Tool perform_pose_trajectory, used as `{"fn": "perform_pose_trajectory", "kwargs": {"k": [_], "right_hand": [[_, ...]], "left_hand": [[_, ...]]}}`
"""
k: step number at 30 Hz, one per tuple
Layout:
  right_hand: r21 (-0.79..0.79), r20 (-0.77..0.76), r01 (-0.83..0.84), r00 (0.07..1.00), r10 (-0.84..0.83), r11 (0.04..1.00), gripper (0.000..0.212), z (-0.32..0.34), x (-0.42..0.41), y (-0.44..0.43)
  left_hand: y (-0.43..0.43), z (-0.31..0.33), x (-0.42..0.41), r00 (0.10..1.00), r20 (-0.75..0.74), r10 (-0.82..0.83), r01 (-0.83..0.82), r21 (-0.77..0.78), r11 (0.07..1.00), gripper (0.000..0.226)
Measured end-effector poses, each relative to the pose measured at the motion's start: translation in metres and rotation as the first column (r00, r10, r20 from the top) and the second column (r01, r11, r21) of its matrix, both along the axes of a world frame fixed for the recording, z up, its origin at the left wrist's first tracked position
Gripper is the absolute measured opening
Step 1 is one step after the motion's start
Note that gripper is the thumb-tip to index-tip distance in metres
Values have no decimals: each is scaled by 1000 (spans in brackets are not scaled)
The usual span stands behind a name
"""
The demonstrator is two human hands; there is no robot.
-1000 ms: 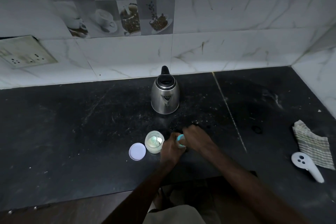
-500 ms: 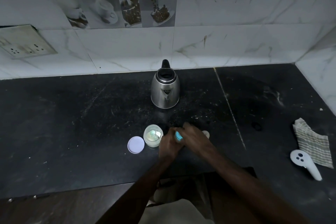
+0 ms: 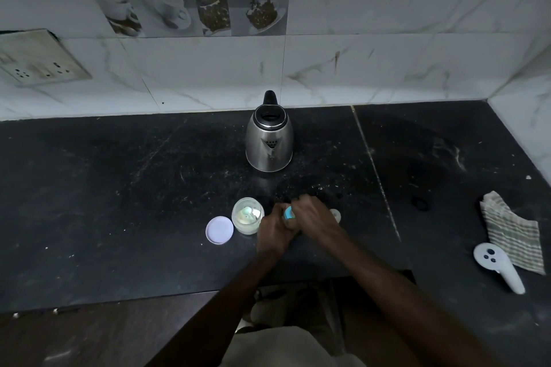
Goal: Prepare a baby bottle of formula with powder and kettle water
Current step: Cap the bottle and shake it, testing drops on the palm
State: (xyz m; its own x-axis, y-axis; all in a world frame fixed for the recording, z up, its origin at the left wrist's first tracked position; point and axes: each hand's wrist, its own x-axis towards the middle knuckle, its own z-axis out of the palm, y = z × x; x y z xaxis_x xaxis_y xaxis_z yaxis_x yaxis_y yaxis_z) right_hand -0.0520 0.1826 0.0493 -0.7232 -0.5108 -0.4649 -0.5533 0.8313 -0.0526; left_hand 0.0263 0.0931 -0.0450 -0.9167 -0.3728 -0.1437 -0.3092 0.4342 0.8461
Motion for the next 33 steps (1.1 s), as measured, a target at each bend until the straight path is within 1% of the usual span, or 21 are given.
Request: {"fn": "perform_pose_trajectory", "kwargs": {"k": [1, 3, 5, 8, 10, 11, 12, 14, 16, 17, 18, 19, 20, 21, 22, 23, 24, 26, 28, 31, 33], "right_hand": [[8, -4, 35, 999, -35, 999, 36, 0, 2, -1], [-36, -35, 151, 988, -152, 988, 33, 0, 9, -6], [-79, -35, 246, 968, -249, 966, 29, -1, 15, -10], [-96, -46, 287, 955, -292, 953, 27, -2, 20, -15], [-95, -43, 307, 949, -312, 947, 27, 1, 19, -16], [-98, -29, 313, 948, -317, 945, 28, 3, 17, -15], [-101, 10, 323, 946, -324, 941, 29, 5, 13, -13], [-141, 145, 354, 931, -334, 925, 33, 8, -2, -2], [-163, 256, 364, 913, -317, 917, 43, 11, -18, 13], [-164, 250, 316, 930, -271, 934, 50, 11, -25, 20], [-162, 216, 236, 956, -199, 958, 59, 9, -30, 25], [-185, 188, 133, 977, -98, 974, 63, 8, -30, 29], [-223, 201, 67, 979, -21, 973, 56, 5, -27, 29], [-259, 232, 37, 972, 25, 965, 46, 1, -22, 29], [-283, 235, 20, 971, 49, 959, 38, -3, -16, 29], [-305, 221, 17, 974, 53, 952, 36, -8, -11, 29], [-307, 189, 20, 981, 41, 951, 37, -10, -8, 28], [-300, 85, -34, 994, 62, 953, 37, -13, -6, 27], [-264, 29, -94, 994, 105, 960, 39, -12, -6, 24], [-218, 30, -107, 993, 117, 970, 45, -13, -7, 20], [-154, 5, -112, 994, 114, 982, 45, -16, -4, 18]], "left_hand": [[0, 0, 0, 1000, 9, -4, 4, -4, 1000, 49], [1, 1, 0, 1000, 9, 3, -2, -10, 1000, 50], [2, 2, -2, 1000, 7, 23, -23, -24, 999, 53], [4, 0, -1, 999, -11, 31, -32, -48, 998, 59], [4, 0, -1, 999, -19, 42, -42, -38, 998, 65], [4, 0, -1, 999, -14, 46, -46, -26, 999, 65], [4, 1, -1, 999, -1, 44, -44, -13, 999, 62], [5, 5, -1, 998, 48, 35, -35, 8, 999, 56], [5, 3, -3, 996, 81, 46, -46, 3, 999, 52], [5, 4, -4, 994, 90, 58, -58, 3, 998, 51], [5, 5, -4, 994, 93, 65, -67, 12, 998, 52], [5, 5, -4, 993, 98, 66, -68, 22, 997, 54], [4, 5, -4, 993, 98, 60, -63, 28, 998, 56], [4, 4, -4, 994, 96, 50, -52, 26, 998, 59], [3, 4, -3, 995, 93, 38, -40, 21, 999, 60], [3, 4, -2, 995, 91, 34, -36, 11, 999, 59], [3, 4, -2, 995, 91, 36, -36, 0, 999, 59], [5, 4, -2, 995, 87, 43, -42, -6, 999, 60], [6, 7, -1, 995, 85, 51, -51, -7, 999, 59], [7, 7, 0, 996, 67, 61, -62, 4, 998, 59], [9, 6, 1, 996, 56, 68, -68, 11, 998, 60]]}}
